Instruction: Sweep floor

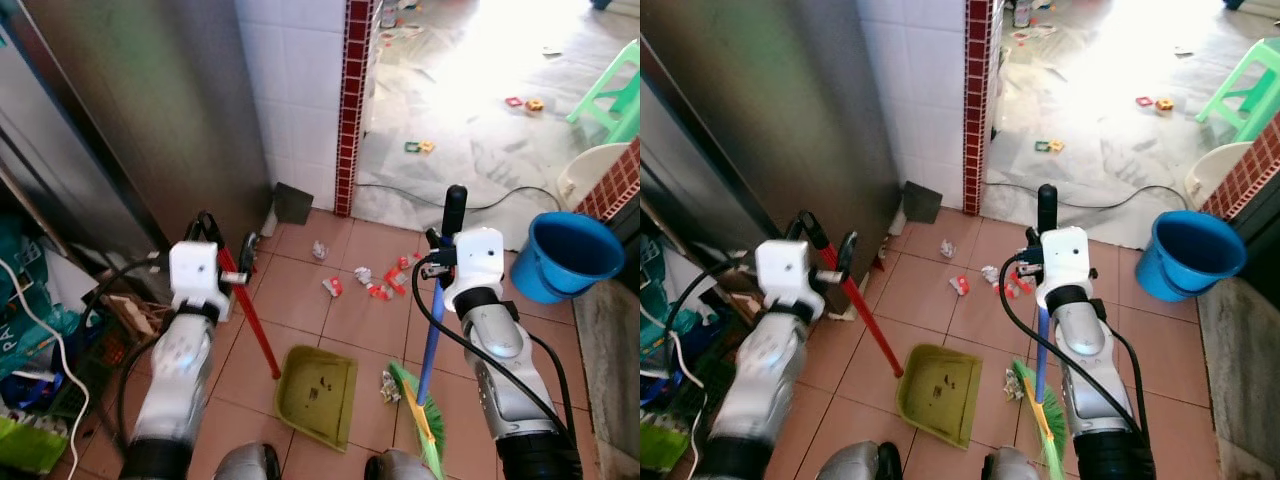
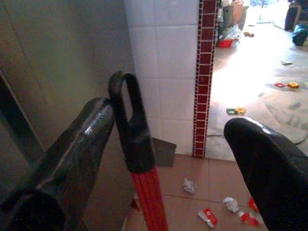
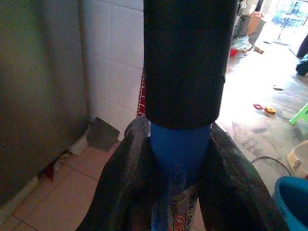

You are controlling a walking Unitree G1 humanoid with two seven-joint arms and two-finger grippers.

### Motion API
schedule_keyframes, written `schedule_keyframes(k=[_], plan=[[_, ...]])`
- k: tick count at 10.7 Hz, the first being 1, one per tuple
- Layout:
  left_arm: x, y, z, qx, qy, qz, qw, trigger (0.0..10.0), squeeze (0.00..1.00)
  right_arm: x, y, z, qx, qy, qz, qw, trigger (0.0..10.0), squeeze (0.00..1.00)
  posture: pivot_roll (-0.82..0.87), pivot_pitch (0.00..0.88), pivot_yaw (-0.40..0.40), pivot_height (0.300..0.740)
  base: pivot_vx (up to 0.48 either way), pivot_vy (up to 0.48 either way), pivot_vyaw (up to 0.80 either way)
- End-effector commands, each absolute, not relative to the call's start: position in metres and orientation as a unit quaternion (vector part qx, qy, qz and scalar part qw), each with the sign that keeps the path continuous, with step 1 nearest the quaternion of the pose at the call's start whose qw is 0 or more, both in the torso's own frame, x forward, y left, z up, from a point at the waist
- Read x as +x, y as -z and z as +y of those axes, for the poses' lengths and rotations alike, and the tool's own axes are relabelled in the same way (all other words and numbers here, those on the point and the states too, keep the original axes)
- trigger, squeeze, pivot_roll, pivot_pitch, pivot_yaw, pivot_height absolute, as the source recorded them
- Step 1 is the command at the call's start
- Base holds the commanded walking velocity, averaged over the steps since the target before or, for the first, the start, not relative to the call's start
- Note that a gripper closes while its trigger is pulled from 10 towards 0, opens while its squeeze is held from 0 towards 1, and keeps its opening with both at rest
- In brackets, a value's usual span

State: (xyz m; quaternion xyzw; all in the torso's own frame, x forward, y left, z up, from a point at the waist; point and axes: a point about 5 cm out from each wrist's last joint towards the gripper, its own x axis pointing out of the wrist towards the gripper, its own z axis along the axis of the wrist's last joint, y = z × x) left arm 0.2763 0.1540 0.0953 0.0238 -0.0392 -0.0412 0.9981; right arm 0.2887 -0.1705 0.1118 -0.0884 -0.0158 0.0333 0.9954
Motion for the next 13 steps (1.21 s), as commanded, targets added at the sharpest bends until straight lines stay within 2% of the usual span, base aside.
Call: schedule_keyframes(k=[1,4,5,6,8,12,13], plan=[[0.274,-0.105,0.157,0.019,0.039,-0.043,0.998,10.0,1.0,0.293,-0.119,-0.167,-0.085,-0.042,-0.036,0.995,10.0,0.0,-0.07,0.017,0.034,0.74,0.0,0.0,0.0],[0.257,-0.103,0.173,0.036,-0.004,0.011,0.999,10.0,1.0,0.294,-0.118,-0.169,-0.086,-0.044,-0.034,0.995,10.0,0.0,-0.05,0.015,0.029,0.74,0.0,0.0,0.0],[0.246,-0.094,0.18,0.053,-0.025,0.041,0.997,10.0,0.66,0.294,-0.116,-0.168,-0.085,-0.044,-0.033,0.995,10.0,0.0,-0.03,0.01,0.025,0.74,0.0,0.0,0.0],[0.245,-0.096,0.178,0.056,-0.026,0.047,0.997,10.0,0.0,0.294,-0.115,-0.167,-0.084,-0.045,-0.032,0.995,10.0,0.0,-0.03,0.008,0.022,0.74,0.0,0.0,0.0],[0.244,-0.099,0.172,0.038,-0.015,0.058,0.997,10.0,0.0,0.295,-0.113,-0.166,-0.079,-0.046,-0.027,0.995,10.0,0.0,-0.02,0.003,0.02,0.74,0.0,0.0,0.0],[0.245,-0.101,0.163,-0.004,0.0,0.085,0.996,10.0,0.0,0.297,-0.109,-0.166,-0.077,-0.046,-0.022,0.996,10.0,0.0,-0.02,0.003,0.018,0.74,0.0,0.0,-0.76],[0.245,-0.102,0.163,0.024,-0.005,0.081,0.996,10.0,0.0,0.297,-0.109,-0.166,-0.077,-0.047,-0.021,0.996,10.0,0.0,-0.02,0.002,0.016,0.74,0.0,0.0,-0.61]])
